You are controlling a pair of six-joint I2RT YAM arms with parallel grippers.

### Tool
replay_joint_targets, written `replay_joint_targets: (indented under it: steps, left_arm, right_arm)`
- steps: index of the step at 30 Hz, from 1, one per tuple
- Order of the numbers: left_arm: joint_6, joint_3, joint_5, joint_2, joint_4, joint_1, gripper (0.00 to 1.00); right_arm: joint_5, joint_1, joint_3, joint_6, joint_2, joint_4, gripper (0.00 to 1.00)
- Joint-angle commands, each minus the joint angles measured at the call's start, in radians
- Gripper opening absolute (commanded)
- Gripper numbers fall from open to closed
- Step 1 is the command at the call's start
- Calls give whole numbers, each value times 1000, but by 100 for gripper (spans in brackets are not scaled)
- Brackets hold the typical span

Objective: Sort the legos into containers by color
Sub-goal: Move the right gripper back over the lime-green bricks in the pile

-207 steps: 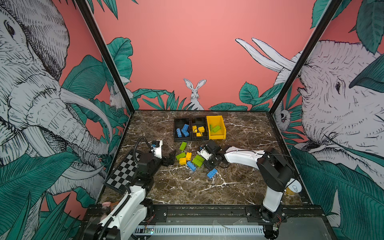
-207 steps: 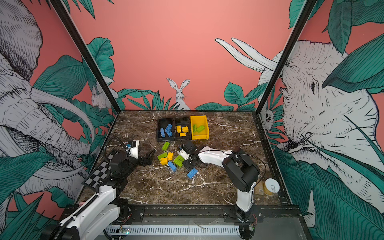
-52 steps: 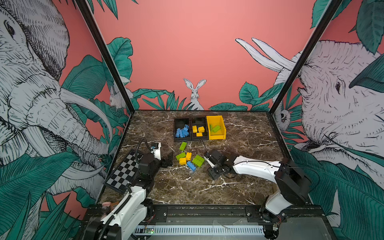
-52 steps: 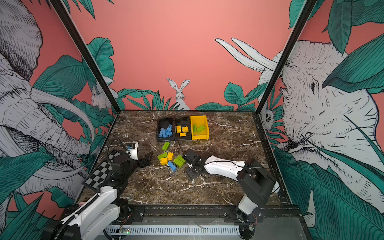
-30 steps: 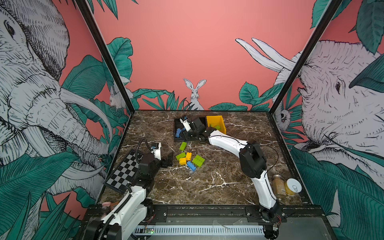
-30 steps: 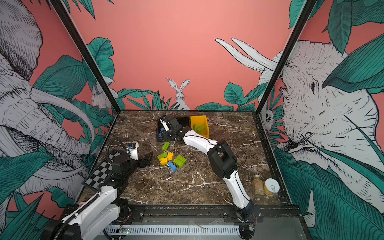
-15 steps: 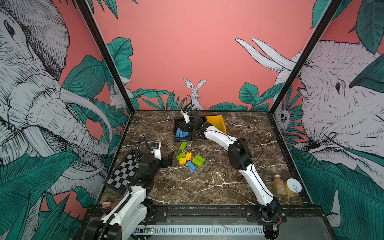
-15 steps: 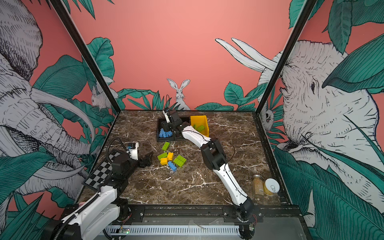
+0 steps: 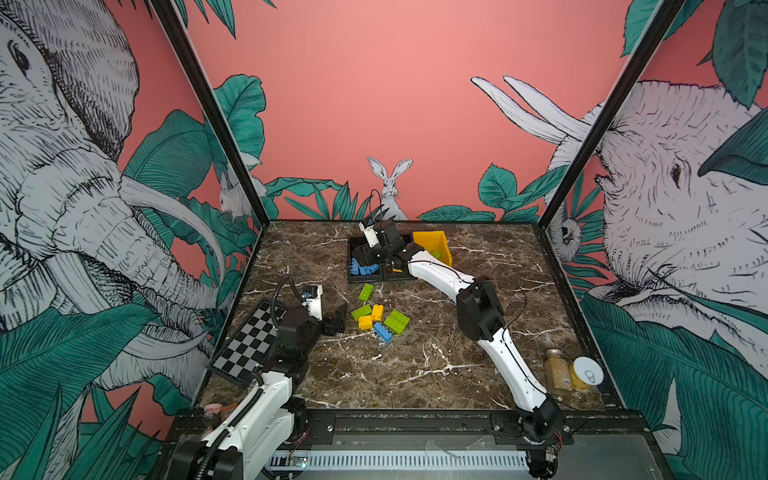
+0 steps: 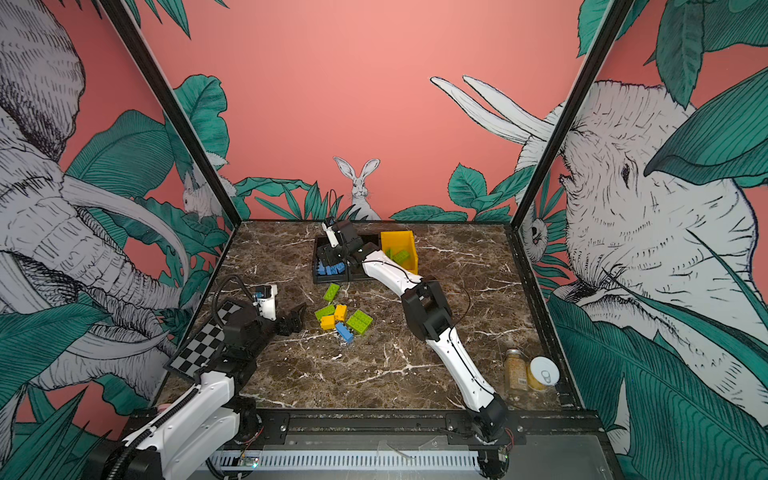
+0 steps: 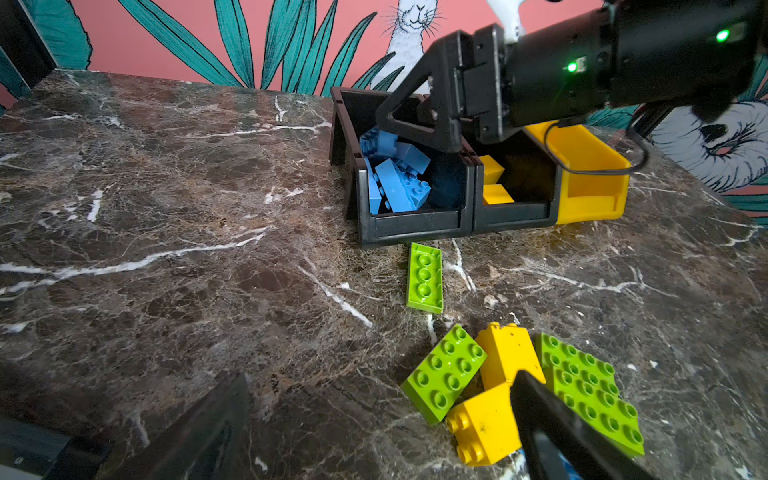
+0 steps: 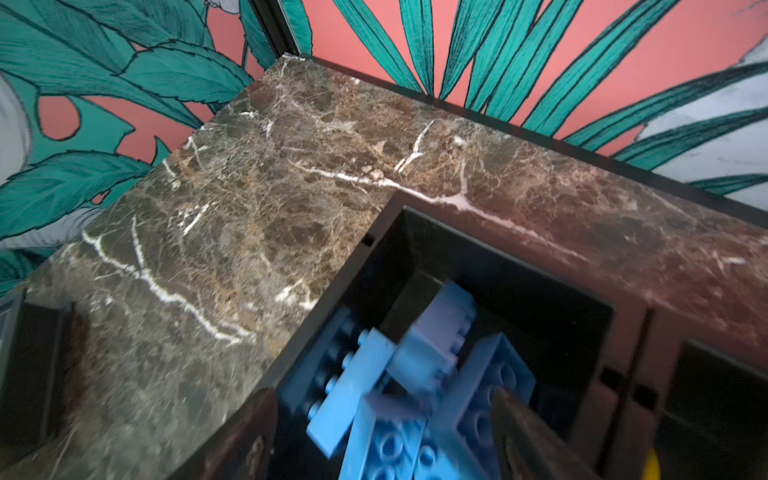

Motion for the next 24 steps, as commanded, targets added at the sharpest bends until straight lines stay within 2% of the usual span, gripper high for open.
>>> replay_joint_targets:
  steps: [1, 7, 11, 14, 18, 24]
  left_arm:
    - [-4, 10, 3, -19, 15, -4, 99]
    - [-5, 8, 4, -18, 18, -4, 99]
    - [0, 15, -3, -11, 7, -3, 99]
    - [-2, 12, 1, -11, 15, -4, 99]
    - [4, 16, -11, -5, 13, -3, 99]
    - [4, 16, -6, -3, 12, -3, 99]
  right_arm:
    - [-15, 8, -130, -19, -213, 32, 79]
    - [-15, 7, -507, 9, -504, -24, 65]
    - [-39, 23, -620, 67, -591, -196, 57]
    - [-2, 57, -726, 91, -652, -214, 55]
    - [1, 98, -797, 107, -659, -175, 55]
    - [-6, 132, -717, 103, -548, -199, 59]
